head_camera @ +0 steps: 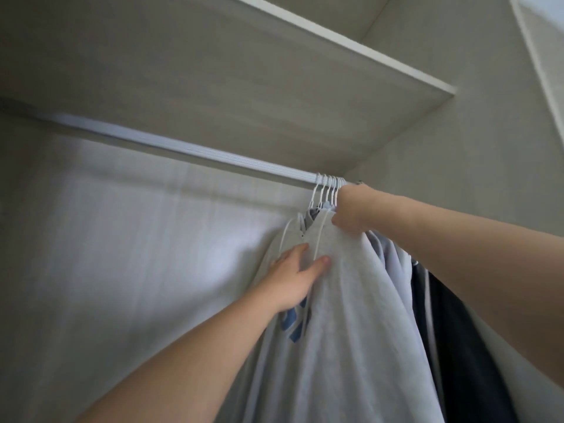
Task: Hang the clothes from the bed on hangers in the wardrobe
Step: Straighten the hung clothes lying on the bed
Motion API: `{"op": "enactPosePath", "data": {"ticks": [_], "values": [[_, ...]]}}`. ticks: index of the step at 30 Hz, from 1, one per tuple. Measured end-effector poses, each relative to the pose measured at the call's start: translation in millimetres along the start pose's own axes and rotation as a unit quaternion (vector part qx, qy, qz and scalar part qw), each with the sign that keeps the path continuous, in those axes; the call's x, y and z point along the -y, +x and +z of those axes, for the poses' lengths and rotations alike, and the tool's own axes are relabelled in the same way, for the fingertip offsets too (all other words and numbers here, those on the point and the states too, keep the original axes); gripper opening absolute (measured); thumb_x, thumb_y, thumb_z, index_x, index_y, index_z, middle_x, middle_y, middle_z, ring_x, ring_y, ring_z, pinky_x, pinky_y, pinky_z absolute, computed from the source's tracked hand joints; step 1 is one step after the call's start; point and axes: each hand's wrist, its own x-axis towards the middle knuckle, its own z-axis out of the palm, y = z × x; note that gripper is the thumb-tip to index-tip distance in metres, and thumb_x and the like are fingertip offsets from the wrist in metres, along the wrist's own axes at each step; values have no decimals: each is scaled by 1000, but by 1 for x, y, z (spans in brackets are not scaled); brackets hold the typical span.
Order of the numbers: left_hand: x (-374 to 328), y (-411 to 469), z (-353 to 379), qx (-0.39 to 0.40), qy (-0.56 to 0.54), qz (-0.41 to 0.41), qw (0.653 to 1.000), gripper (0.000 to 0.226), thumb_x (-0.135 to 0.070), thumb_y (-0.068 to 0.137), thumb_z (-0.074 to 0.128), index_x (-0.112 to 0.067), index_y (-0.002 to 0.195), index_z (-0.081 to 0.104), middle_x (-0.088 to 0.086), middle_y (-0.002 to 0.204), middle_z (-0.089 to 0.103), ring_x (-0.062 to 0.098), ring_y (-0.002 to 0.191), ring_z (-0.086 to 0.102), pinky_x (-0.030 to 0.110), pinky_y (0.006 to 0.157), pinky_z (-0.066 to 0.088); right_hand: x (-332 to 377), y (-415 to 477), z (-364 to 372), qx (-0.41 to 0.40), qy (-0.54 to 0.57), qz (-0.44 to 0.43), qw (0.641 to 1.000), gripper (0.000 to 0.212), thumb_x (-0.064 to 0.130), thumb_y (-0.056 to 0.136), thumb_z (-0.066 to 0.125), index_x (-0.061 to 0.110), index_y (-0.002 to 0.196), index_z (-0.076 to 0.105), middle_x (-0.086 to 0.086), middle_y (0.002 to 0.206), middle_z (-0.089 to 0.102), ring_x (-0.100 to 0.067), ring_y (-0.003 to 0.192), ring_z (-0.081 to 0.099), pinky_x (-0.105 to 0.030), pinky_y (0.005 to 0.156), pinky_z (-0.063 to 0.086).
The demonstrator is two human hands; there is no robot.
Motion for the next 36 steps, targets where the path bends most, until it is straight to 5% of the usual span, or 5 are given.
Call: {"op": "enactPosePath", "data": {"ticks": [11, 17, 23, 30, 36], "values": [[21, 11, 2, 44, -107, -5, 993, 98, -86, 74, 36, -34, 155, 27, -8, 163, 27, 18, 149, 28, 43, 122, 22, 26, 28, -1, 50, 212, 54, 974, 6, 7, 93, 54, 3, 89, 56, -14, 87, 59, -21, 56, 47, -25, 46, 38], [35, 9, -4, 43, -147, -4, 988, 86, -80, 84, 41, -38, 156, 22, -9, 164, 24, 16, 149, 25, 41, 122, 21, 56, 34, 10, 72, 106, 43, 991, 34, 2, 99, 38, -4, 126, 57, -20, 133, 56, -34, 121, 55, -36, 98, 43], [41, 2, 0, 28, -125, -5, 992, 87, -75, 85, 46, -39, 157, 13, -7, 165, 20, 20, 150, 23, 43, 122, 22, 48, 32, 25, -62, 258, 110, 958, 8, 8, 92, 42, 8, 88, 49, -11, 89, 52, -35, 103, 60, -34, 77, 46], [30, 1, -4, -28, -63, 22, 997, 81, -69, 91, 44, -40, 157, 7, -7, 166, 14, 21, 152, 14, 44, 122, 19, 43, 30, 14, -146, 228, 102, 957, 18, 10, 91, 40, 9, 103, 53, -17, 118, 57, -37, 102, 55, -34, 75, 38], [15, 1, -16, -206, 23, 147, 967, 70, -65, 87, 34, -29, 147, 38, -3, 155, 38, 26, 141, 31, 44, 114, 30, 5, 16, 8, -228, 161, 73, 958, 18, 26, 96, 37, 11, 97, 48, -14, 94, 53, -35, 80, 47, -37, 68, 36]]}}
